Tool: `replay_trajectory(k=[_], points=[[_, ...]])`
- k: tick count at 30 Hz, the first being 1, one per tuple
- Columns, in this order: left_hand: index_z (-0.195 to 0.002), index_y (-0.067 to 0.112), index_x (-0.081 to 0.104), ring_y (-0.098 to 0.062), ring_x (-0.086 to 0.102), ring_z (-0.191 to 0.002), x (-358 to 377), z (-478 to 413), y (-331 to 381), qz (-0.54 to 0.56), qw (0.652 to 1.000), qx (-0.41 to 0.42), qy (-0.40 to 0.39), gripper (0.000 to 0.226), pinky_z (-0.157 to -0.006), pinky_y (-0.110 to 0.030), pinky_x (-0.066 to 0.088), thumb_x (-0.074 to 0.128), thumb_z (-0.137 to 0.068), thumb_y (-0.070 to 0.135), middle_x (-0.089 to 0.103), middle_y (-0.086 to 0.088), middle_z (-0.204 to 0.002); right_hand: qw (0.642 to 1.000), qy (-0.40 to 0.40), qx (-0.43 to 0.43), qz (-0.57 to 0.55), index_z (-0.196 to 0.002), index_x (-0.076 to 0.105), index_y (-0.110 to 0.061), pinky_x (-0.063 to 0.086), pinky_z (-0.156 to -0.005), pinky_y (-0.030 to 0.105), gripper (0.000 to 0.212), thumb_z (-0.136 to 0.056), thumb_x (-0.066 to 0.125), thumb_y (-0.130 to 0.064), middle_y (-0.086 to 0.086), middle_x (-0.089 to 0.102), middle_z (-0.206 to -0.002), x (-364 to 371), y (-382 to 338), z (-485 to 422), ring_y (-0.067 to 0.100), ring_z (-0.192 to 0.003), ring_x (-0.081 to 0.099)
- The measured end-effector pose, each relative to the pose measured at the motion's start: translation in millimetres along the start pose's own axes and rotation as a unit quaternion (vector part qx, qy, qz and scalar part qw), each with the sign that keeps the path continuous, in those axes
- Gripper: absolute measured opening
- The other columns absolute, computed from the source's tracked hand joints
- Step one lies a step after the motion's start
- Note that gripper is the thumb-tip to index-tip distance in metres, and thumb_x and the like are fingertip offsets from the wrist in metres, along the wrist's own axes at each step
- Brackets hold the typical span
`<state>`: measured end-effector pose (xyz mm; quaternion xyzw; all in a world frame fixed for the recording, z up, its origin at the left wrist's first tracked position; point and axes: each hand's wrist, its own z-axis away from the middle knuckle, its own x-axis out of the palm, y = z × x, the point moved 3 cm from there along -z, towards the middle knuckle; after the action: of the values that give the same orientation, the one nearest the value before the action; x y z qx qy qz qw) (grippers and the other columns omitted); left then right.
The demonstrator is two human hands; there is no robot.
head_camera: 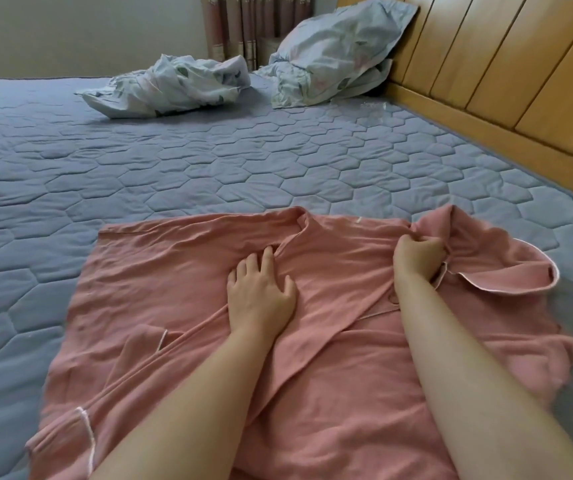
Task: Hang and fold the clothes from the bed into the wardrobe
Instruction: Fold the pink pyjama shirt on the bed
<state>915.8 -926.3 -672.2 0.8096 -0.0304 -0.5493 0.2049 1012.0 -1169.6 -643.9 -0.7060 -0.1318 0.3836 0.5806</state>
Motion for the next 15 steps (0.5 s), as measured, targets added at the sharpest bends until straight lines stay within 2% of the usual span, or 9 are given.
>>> replay_trajectory(k=[3,6,8,10,12,13,14,15], points=[[-0.145,0.018,0.035,-0.026,0.037,-0.13,-7.4,-1.2,8.3,0.057,0.996,0.055,0.04,0.065,-0.11,-0.041,0.026,0.053,-0.084,0.031,0.045,-0.01,-0.14,0.998,-0.006,-0.067,-0.007,-0.105,0.056,-0.006,0.037,-0.077,0.026,0.025,-0.084,0.055,-0.019,0.015,0.066,-0.107,-5.4,6.7,8.9,0.03,-0.103,0.06],[-0.139,0.013,0.045,-0.029,0.048,-0.119,-18.3,-11.5,23.7,0.106,0.984,0.102,0.105,0.057,-0.103,-0.044,0.034,0.051,-0.083,0.024,0.058,-0.008,-0.127,0.992,-0.056,-0.102,0.056,-0.113,0.051,-0.005,0.042,-0.082,0.033,0.033,-0.082,0.054,-0.018,0.018,0.066,-0.109,-3.5,-1.9,10.6,0.036,-0.103,0.061],[-0.139,0.017,0.047,-0.027,0.051,-0.112,-22.7,-25.9,37.3,0.163,0.978,0.063,0.116,0.052,-0.1,-0.043,0.038,0.048,-0.088,0.028,0.063,-0.003,-0.119,0.978,-0.091,-0.136,0.127,-0.117,0.047,-0.003,0.043,-0.086,0.039,0.037,-0.084,0.053,-0.018,0.022,0.063,-0.114,-3.1,-11.5,5.4,0.039,-0.106,0.059],[-0.141,0.023,0.041,-0.024,0.051,-0.112,-21.8,-49.2,51.3,0.228,0.971,-0.024,0.066,0.052,-0.098,-0.041,0.04,0.049,-0.093,0.039,0.064,0.0,-0.116,0.965,-0.11,-0.142,0.193,-0.122,0.046,-0.001,0.043,-0.088,0.042,0.041,-0.087,0.05,-0.023,0.023,0.06,-0.119,-6.9,-19.1,-1.9,0.041,-0.11,0.056],[-0.14,0.024,0.041,-0.024,0.054,-0.114,-16.8,-73.4,63.5,0.233,0.969,-0.083,-0.01,0.055,-0.093,-0.035,0.041,0.05,-0.09,0.044,0.064,0.0,-0.117,0.952,-0.141,-0.101,0.251,-0.125,0.048,0.0,0.042,-0.091,0.043,0.048,-0.09,0.045,-0.032,0.021,0.061,-0.12,-11.7,-20.2,-9.5,0.039,-0.112,0.057],[-0.139,0.022,0.043,-0.024,0.055,-0.114,-15.5,-83.2,68.6,0.212,0.973,-0.089,-0.033,0.055,-0.089,-0.033,0.04,0.052,-0.089,0.043,0.064,0.0,-0.117,0.944,-0.171,-0.076,0.271,-0.123,0.051,0.0,0.043,-0.092,0.043,0.05,-0.089,0.044,-0.036,0.019,0.066,-0.112,-14.2,-19.8,-12.1,0.036,-0.105,0.061],[-0.137,0.021,0.046,-0.024,0.056,-0.114,-15.2,-91.5,71.2,0.185,0.978,-0.087,-0.044,0.052,-0.088,-0.032,0.04,0.054,-0.088,0.039,0.064,-0.001,-0.117,0.938,-0.213,-0.052,0.27,-0.116,0.056,0.001,0.048,-0.091,0.043,0.05,-0.087,0.045,-0.038,0.016,0.071,-0.095,-16.0,-19.5,-13.6,0.032,-0.091,0.067],[-0.134,0.021,0.05,-0.025,0.056,-0.114,-15.9,-98.4,72.3,0.165,0.981,-0.086,-0.047,0.048,-0.089,-0.032,0.04,0.054,-0.088,0.033,0.064,-0.003,-0.118,0.932,-0.261,-0.035,0.249,-0.105,0.06,0.003,0.054,-0.083,0.042,0.045,-0.087,0.048,-0.037,0.013,0.072,-0.075,-16.7,-19.3,-14.9,0.029,-0.073,0.07]])
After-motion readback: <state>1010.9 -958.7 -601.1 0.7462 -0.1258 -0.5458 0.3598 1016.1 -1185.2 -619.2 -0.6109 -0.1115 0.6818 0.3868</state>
